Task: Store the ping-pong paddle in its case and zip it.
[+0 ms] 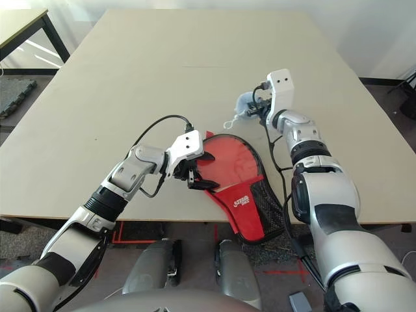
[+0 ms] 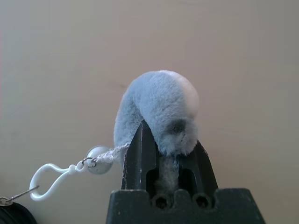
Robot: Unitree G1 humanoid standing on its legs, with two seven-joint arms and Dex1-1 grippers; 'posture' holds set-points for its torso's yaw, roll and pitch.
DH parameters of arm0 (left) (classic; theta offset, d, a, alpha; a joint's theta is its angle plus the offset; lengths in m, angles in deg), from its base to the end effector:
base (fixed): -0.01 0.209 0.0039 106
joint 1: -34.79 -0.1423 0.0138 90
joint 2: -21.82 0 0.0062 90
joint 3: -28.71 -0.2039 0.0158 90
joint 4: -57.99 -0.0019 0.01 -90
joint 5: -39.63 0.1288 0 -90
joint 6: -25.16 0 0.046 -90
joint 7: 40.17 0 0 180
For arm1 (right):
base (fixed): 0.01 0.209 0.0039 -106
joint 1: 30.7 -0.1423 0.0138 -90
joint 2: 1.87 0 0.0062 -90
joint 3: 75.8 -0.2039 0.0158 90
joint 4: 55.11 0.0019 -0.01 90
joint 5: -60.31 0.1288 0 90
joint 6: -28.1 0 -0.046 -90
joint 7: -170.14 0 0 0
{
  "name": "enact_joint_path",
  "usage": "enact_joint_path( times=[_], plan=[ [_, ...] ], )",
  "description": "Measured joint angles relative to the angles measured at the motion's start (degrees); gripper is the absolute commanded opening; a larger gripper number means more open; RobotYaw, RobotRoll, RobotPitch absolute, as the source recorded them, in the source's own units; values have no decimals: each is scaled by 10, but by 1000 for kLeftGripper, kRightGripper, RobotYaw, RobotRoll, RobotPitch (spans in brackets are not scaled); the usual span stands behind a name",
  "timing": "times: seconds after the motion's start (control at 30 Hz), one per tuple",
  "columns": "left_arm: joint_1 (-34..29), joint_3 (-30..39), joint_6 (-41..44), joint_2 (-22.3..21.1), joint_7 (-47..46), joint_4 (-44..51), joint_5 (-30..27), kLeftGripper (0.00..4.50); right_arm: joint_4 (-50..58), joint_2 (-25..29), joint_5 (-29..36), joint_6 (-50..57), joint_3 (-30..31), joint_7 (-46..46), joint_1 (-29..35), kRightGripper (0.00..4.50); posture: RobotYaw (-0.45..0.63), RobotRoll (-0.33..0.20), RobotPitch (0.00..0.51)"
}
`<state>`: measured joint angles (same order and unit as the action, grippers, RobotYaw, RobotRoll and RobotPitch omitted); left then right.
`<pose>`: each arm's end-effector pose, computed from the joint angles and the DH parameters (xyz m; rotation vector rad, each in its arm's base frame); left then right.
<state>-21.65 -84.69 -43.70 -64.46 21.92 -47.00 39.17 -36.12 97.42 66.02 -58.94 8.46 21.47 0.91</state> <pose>0.2947 0.1011 0.0851 0.3707 0.3309 -1.4321 0.3591 -0.2485 0.1268 -0.0857 0.2566 0.3133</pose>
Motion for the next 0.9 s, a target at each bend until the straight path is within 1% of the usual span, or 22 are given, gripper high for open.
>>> enact_joint_path(
  times=[0.2,0.3,0.4,0.5,0.57,0.6,0.77,0.9],
  plan=[
    [-2,-3,3,2,-3,4,-2,4500,-2,23,0,-1,-2,10,7,83,120,0,117],
    [-2,-5,4,5,-4,4,-4,4500,16,62,1,-1,-4,44,48,83,109,0,119],
    [-1,-6,4,5,-4,4,-4,4500,58,85,12,6,-16,82,91,83,93,0,120],
    [-1,-8,3,6,-4,2,-4,4500,127,107,28,32,-20,115,143,83,73,0,123],
    [1,-11,-1,8,-4,-3,-4,4500,192,122,44,62,-26,131,188,83,62,0,125],
    [2,-11,-2,8,-3,-6,-4,4500,206,125,48,71,-28,134,198,83,57,0,125],
    [19,-18,-12,11,0,-29,-4,4500,350,154,83,153,-47,150,295,83,21,0,128],
    [25,-20,-23,17,0,-44,-4,4500,425,173,104,195,-59,162,351,83,7,0,129]
  ],
)
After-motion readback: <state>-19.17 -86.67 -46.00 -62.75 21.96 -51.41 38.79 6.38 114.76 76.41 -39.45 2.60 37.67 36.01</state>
